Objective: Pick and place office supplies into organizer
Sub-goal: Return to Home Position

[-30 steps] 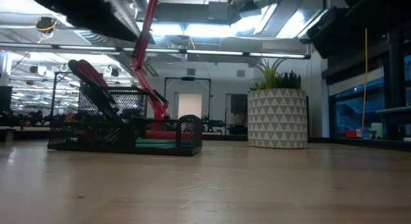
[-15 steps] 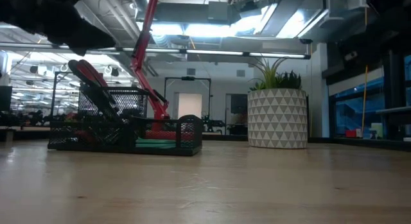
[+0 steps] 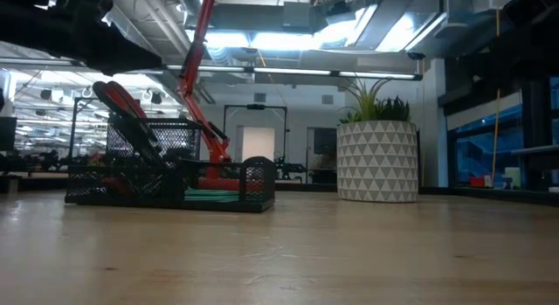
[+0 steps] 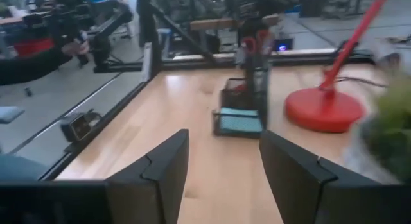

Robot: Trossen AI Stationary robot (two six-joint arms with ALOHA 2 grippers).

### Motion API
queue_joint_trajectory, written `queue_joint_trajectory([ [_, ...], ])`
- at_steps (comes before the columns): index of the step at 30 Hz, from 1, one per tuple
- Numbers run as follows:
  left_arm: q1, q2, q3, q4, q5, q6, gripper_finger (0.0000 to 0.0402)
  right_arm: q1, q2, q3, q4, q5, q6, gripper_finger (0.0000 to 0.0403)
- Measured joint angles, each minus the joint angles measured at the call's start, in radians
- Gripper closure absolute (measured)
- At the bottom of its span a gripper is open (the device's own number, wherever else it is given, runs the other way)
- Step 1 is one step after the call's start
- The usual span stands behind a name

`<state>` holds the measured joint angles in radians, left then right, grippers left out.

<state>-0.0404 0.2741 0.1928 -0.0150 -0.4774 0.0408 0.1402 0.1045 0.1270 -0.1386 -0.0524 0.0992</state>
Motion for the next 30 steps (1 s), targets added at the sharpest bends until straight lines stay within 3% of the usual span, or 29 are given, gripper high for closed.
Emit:
queue_joint_trajectory([
  [3, 0.089, -0.042, 0.000, -0.030, 0.058, 0.011, 0.0336, -0.049, -0.094, 0.045, -0.126, -0.035, -0.027, 0.0209],
  [6, 0.170, -0.089, 0.000, -0.068, 0.087, 0.010, 0.0340, -0.082, -0.101, 0.092, -0.185, -0.051, -0.046, 0.0209],
  [12, 0.288, -0.186, -0.007, -0.109, 0.071, -0.002, 0.0345, -0.143, -0.103, 0.090, -0.163, -0.046, -0.078, 0.0209],
  [16, 0.325, -0.271, -0.044, -0.106, 0.074, -0.019, 0.0345, -0.177, -0.103, 0.044, -0.082, -0.046, -0.104, 0.0209],
  [30, 0.339, -0.274, -0.056, -0.133, 0.141, -0.085, 0.0347, -0.225, -0.101, -0.119, 0.188, -0.123, -0.063, 0.0209],
])
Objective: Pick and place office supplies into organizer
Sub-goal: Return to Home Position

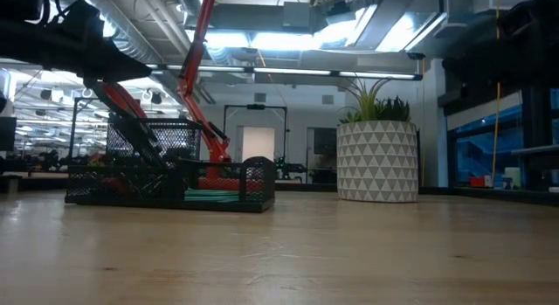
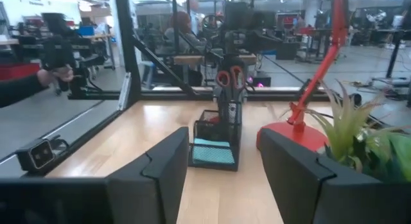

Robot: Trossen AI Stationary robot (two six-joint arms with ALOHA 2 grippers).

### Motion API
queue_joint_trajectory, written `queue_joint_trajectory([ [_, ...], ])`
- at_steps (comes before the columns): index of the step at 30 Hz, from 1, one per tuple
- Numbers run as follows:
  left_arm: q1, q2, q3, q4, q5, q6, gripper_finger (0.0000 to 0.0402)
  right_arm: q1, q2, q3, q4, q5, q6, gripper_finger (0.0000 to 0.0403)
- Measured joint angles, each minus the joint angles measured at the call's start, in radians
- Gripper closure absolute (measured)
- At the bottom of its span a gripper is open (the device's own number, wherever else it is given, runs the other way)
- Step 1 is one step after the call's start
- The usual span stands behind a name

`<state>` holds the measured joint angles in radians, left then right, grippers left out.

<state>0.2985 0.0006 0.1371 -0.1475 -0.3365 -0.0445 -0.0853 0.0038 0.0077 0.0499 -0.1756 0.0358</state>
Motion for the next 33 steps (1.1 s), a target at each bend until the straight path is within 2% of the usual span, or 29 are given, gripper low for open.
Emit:
queue_joint_trajectory([
  [6, 0.000, 0.000, -0.025, 0.017, 0.001, -0.029, 0.0347, 0.000, 0.000, -0.001, 0.004, -0.011, 0.009, 0.0209],
  [13, 0.000, 0.009, -0.123, 0.214, 0.039, -0.015, 0.0347, 0.000, 0.000, -0.001, 0.002, -0.010, 0.011, 0.0209],
  [23, 0.000, 0.013, -0.129, 0.211, 0.006, 0.066, 0.0347, 0.000, 0.002, -0.001, 0.001, -0.010, -0.092, 0.0209],
  [33, 0.000, 0.013, -0.129, 0.211, 0.004, 0.066, 0.0347, 0.000, 0.002, -0.001, 0.001, -0.010, -0.093, 0.0209],
])
